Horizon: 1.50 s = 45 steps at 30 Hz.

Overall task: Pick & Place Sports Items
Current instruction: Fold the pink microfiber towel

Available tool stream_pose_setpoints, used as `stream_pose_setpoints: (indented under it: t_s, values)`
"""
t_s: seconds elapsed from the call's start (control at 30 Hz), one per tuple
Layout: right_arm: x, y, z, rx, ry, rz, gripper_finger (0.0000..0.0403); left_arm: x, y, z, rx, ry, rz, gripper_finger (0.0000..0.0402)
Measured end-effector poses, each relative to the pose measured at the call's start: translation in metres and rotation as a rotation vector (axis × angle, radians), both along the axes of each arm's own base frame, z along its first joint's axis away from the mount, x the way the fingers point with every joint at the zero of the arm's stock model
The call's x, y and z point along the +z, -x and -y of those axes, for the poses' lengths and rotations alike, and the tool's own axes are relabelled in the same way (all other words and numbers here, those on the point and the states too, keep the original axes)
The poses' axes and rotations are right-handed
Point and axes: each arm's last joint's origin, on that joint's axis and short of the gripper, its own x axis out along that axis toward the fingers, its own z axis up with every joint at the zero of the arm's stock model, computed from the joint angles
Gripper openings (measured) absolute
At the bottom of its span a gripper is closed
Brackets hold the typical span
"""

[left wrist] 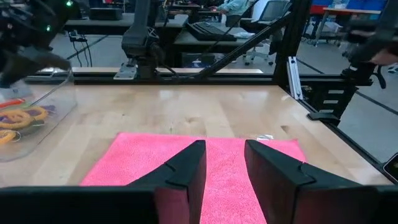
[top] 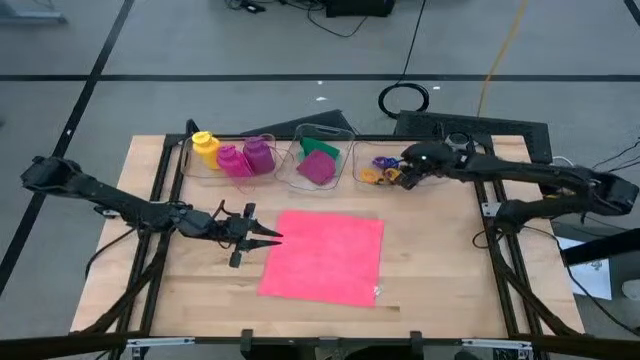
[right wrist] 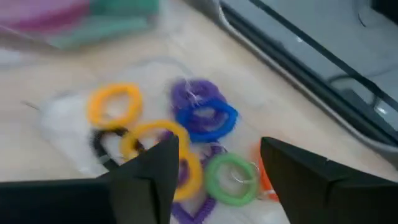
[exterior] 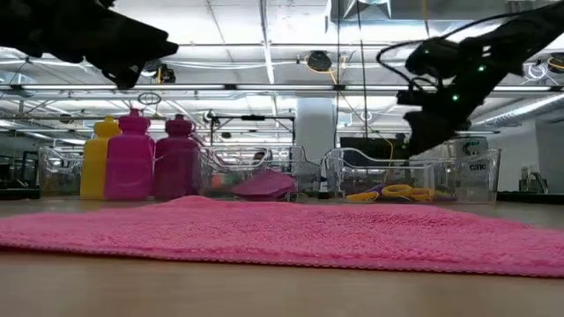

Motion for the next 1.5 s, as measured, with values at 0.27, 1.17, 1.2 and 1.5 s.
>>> stream_pose_setpoints:
  t_s: [0.27, 1.17, 1.2, 1.5]
  values:
    - [0.038, -0.006, -0.033, 0.342, -0.042, 0.313, 0.0194, -0.001, -0.001, 0.0, 0.002, 0.005, -0.005, 0.0097]
    - [-0.036, -0.077, -0.201, 0.713, 0.078, 0.1, 0.0222, -0.042, -0.024, -0.019, 0.145, -0.084, -0.173, 0.0098]
    - [-0.038, -0.078, -0.201, 0.706, 0.083, 0.09, 0.0222, -0.043, -0.024, -0.021, 0.15, -0.087, -0.189, 0.0099]
    - [-0.043, -0.077, -0.198, 0.6, 0.14, 0.061, 0.0222, -0.052, -0.025, -0.047, 0.236, -0.045, -0.29, 0.0196]
